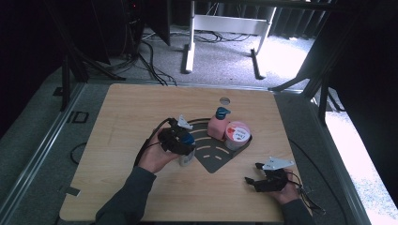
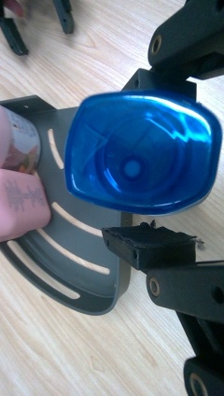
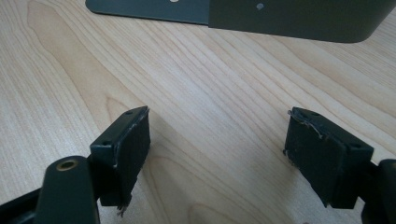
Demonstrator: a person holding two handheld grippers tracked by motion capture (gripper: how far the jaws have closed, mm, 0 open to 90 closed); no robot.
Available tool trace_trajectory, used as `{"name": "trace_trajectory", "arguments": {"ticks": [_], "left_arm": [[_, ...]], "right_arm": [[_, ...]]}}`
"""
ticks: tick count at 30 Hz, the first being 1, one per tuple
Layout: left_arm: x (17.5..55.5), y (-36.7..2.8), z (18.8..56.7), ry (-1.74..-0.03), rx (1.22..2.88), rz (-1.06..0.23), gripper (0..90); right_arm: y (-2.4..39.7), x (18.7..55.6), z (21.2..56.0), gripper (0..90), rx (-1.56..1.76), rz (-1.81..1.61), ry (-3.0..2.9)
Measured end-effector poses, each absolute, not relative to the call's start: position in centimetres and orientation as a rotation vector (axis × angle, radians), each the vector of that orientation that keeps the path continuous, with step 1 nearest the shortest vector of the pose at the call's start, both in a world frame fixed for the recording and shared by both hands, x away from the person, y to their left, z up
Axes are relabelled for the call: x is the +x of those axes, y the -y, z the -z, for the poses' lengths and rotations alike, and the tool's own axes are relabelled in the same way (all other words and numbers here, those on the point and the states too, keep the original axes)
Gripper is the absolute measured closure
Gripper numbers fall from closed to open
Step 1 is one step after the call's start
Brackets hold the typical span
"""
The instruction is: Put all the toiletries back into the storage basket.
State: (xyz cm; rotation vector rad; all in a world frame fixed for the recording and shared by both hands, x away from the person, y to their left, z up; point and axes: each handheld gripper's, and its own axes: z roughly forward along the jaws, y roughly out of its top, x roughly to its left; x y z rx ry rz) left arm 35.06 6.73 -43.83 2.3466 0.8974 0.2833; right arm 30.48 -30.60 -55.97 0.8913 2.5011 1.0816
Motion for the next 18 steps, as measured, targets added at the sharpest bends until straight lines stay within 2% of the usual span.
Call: {"name": "trace_trajectory", "arguments": {"ticks": [18], "left_arm": [[35.6, -5.6, 45.1, -0.874, 2.466, -0.27, 37.1]], "right_arm": [[30.6, 30.5, 56.0, 21.9, 0.894, -1.081, -2.503]]}}
